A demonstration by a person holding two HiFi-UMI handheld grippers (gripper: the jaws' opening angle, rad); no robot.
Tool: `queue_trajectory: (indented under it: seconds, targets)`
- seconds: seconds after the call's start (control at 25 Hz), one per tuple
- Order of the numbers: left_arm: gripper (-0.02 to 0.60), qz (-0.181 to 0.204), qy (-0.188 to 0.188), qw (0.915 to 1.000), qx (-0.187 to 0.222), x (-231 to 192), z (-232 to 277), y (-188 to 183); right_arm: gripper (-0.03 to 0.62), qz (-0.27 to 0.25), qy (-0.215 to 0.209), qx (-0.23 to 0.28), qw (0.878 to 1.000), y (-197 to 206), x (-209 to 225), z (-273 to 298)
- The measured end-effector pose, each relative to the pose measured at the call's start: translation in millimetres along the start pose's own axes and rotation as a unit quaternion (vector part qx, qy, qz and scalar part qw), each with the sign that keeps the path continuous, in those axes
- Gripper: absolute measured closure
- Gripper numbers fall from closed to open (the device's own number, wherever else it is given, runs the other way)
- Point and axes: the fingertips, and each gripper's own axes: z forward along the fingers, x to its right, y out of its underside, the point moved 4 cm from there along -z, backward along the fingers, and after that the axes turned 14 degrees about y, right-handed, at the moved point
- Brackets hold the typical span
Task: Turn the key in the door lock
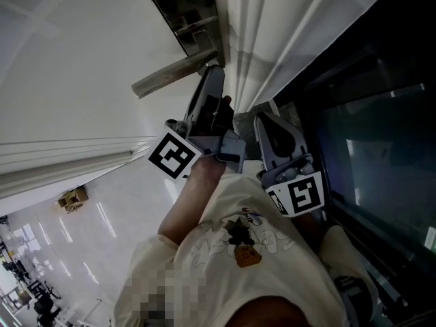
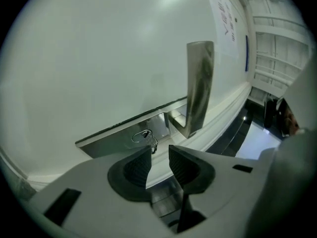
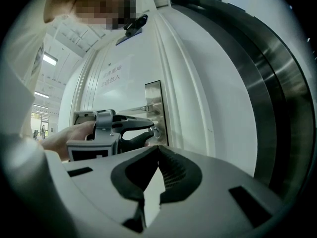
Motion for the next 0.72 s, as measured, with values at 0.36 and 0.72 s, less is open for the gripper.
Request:
queue_trajectory:
  seconds: [0.36, 0.72]
  targets:
    - [0.509, 0.192, -0.034, 0.9760, -0.097, 20, -34, 17, 0.588, -0.016, 0.010, 0.019, 1.000, -11, -4, 7]
    - [0.575, 0.339, -0.049, 0.9256, -0.162, 31, -67, 35, 0.588, -0.023, -0.011, 0.018, 1.000, -13, -23, 12]
